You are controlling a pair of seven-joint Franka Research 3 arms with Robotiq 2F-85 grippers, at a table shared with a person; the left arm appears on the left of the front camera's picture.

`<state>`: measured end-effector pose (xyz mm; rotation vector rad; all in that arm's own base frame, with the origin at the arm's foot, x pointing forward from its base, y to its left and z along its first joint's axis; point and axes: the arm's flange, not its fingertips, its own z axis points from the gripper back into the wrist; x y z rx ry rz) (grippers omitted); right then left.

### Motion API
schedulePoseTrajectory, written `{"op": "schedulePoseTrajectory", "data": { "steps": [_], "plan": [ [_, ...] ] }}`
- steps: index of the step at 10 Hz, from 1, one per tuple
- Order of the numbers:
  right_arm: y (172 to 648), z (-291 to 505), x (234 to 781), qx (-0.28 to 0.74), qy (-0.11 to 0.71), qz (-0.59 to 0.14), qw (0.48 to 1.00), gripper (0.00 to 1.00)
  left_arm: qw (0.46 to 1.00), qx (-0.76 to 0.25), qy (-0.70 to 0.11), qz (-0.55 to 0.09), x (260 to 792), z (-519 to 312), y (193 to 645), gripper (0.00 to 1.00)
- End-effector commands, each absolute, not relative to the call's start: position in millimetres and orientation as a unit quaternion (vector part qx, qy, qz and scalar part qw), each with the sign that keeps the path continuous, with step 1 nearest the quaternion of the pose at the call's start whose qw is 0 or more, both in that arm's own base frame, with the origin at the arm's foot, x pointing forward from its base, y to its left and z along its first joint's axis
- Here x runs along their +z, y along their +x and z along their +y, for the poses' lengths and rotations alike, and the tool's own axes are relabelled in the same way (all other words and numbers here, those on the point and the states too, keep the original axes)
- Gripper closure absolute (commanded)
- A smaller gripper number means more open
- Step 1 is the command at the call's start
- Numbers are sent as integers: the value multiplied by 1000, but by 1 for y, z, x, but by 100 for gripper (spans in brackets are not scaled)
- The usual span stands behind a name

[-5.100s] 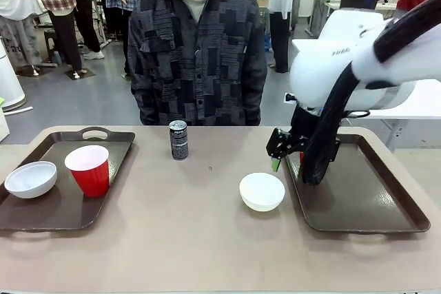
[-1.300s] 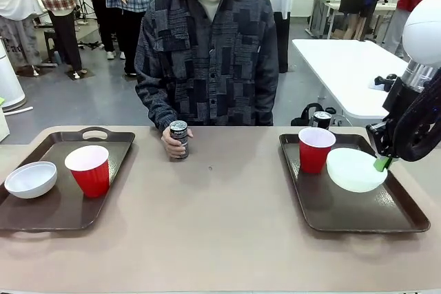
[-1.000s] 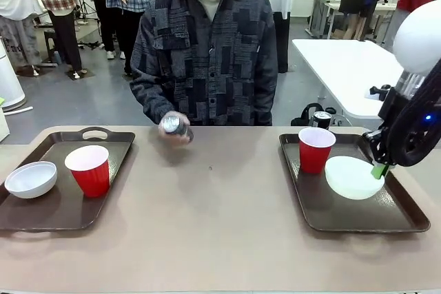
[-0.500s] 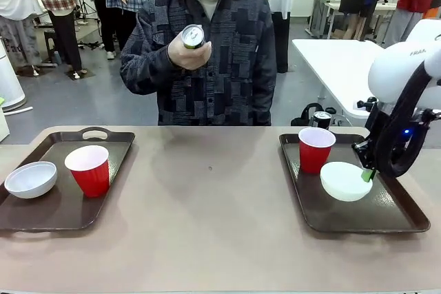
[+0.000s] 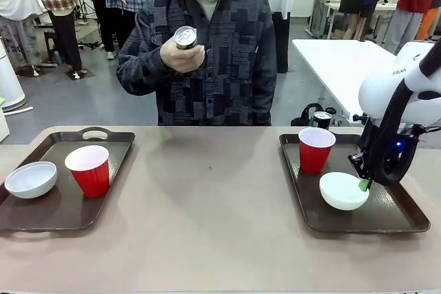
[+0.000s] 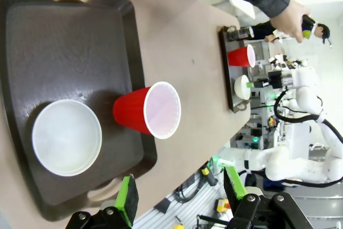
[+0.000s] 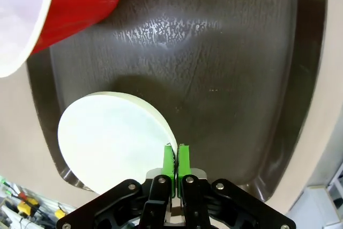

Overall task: Prepare tableware on both trays.
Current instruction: Pick up a Picnic Bowl from the table and place it on a Handle tray.

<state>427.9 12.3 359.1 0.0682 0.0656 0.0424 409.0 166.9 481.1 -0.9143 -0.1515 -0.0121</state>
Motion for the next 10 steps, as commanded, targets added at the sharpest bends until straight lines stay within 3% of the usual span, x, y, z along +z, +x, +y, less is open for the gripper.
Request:
{"op": "schedulePoseTrajectory", "data": {
  "steps": [1,2,3,4,5,6,7,8,9,10],
  "plan": [
    [426,6,374,31,23,24,999,37,894,-9,-442,-72,483,167,409,15],
    [421,7,383,29,29,21,999,17,894,-9,-442,-72,483,167,409,15],
    [413,9,393,27,31,26,999,73,894,-9,-442,-72,483,167,409,15],
    [400,13,407,28,30,27,999,0,894,-9,-442,-72,483,167,409,15],
    [389,17,420,24,31,27,999,53,894,-9,-442,-72,483,167,409,15],
    [378,21,432,25,26,28,999,0,894,-9,-442,-72,483,167,409,15],
    [363,27,446,24,22,32,999,33,894,-9,-442,-72,483,167,409,15],
    [352,31,457,19,21,35,999,0,894,-9,-442,-72,483,167,409,15],
    [343,35,466,16,20,40,999,13,894,-9,-442,-72,483,167,409,15],
    [328,40,476,12,19,46,999,0,894,-9,-442,-72,483,167,409,15]
  ]
}}
